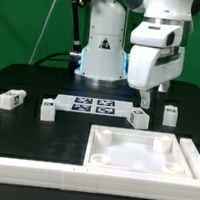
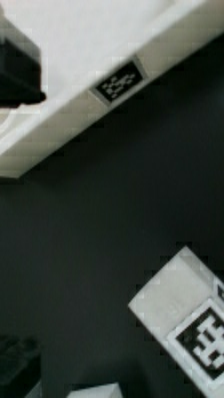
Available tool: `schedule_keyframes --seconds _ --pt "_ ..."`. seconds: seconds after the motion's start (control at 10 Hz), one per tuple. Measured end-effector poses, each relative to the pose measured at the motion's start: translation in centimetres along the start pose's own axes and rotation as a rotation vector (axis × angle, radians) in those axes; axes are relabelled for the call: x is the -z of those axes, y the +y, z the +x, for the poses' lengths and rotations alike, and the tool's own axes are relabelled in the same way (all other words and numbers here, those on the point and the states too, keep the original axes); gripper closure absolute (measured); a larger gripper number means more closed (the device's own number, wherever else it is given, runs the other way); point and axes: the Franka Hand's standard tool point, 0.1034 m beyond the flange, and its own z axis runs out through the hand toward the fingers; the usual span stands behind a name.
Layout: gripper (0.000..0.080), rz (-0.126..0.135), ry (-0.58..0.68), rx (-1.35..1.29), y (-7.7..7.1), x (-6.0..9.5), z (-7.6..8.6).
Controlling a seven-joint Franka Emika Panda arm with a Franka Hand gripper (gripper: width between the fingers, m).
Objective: Assemble one leg
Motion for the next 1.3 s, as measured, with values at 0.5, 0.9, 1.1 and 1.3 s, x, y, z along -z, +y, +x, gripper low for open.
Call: schedule_keyframes --seconds 0.5,0.9,1.1,1.3 --pt "0.0151 0.05 0.038 -0.832 -4.1 -0.9 -0.6" --pt "0.0151 0.077 0.034 -1.117 -5.1 -1.0 0.1" --pt "0.0151 0.092 -0.009 -1.094 -5.1 -1.1 -0.1" --pt "0.0151 0.095 -0.014 -1.077 -5.9 -1.5 0.3"
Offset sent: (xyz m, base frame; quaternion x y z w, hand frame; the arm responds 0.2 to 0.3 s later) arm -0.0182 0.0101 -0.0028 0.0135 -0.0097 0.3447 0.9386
